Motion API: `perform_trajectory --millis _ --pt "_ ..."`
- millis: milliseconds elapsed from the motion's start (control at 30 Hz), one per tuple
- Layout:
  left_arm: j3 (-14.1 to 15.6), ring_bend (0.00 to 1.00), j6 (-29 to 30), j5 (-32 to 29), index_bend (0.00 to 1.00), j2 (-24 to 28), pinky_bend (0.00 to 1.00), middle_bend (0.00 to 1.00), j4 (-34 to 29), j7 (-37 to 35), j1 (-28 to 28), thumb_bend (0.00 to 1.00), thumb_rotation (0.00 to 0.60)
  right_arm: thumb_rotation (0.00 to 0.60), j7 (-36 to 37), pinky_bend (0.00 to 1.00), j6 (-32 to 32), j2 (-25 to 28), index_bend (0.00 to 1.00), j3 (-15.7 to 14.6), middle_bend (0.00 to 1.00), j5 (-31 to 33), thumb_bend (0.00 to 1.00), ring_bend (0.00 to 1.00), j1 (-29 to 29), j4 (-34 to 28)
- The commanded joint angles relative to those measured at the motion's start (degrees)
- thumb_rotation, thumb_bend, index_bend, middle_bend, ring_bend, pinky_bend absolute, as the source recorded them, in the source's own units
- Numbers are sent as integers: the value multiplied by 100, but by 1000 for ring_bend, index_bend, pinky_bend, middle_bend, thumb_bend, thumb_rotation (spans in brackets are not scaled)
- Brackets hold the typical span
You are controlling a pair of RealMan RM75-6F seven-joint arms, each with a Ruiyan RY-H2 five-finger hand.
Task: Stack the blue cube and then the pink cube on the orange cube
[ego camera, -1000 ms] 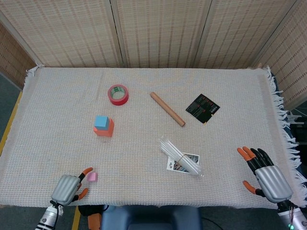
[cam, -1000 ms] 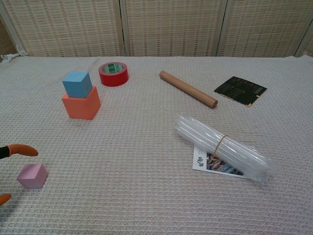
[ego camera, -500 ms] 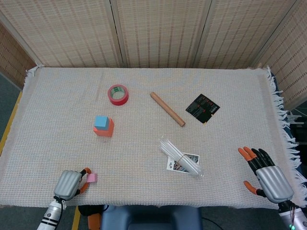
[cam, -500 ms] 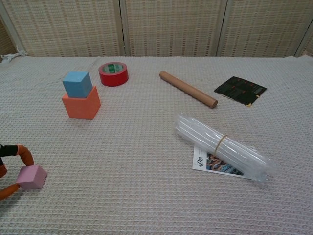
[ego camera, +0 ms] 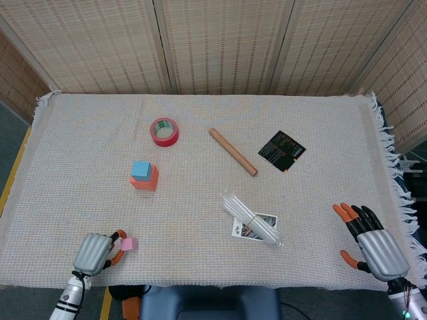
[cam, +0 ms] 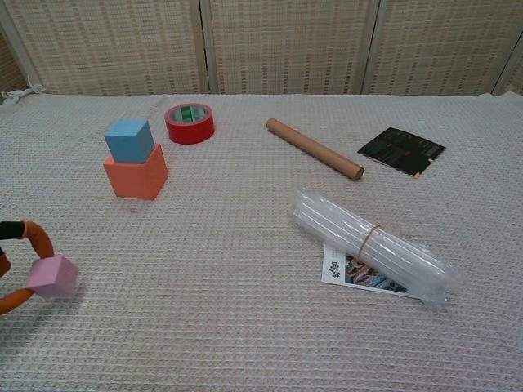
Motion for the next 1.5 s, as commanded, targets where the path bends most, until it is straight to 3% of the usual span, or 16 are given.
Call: perform_trajectory --millis 33,233,367,733,1067,1500 --pt "-334 1000 -402 -332 453 1088 1000 1000 -1028 -400 -284 312 600 600 -21 0 -7 -13 0 26 0 43 182 0 1 -1" --pt "-819 1000 -509 -441 461 1708 1000 1000 -1388 -554 -595 316 600 600 -126 0 -73 -104 0 100 0 189 182 0 28 4" --pt "-1082 1000 -940 -599 472 1961 1000 1000 -1408 -704 -946 316 600 600 -231 0 -119 -202 0 165 0 293 182 0 58 30" --pt "-1715 1000 -2071 -906 480 1997 1000 1000 -548 -1450 -2024 314 600 600 -561 0 -183 -383 0 364 0 733 182 0 81 81" --pt "-1806 1000 -2951 -1139 473 1793 1000 1000 190 -1921 -2704 315 600 600 -79 0 608 -705 0 581 0 353 182 0 -46 529" --pt "-1675 1000 -3331 -999 489 1509 1000 1000 865 -2491 -3138 317 600 600 -295 0 288 -612 0 589 0 730 182 0 -23 399"
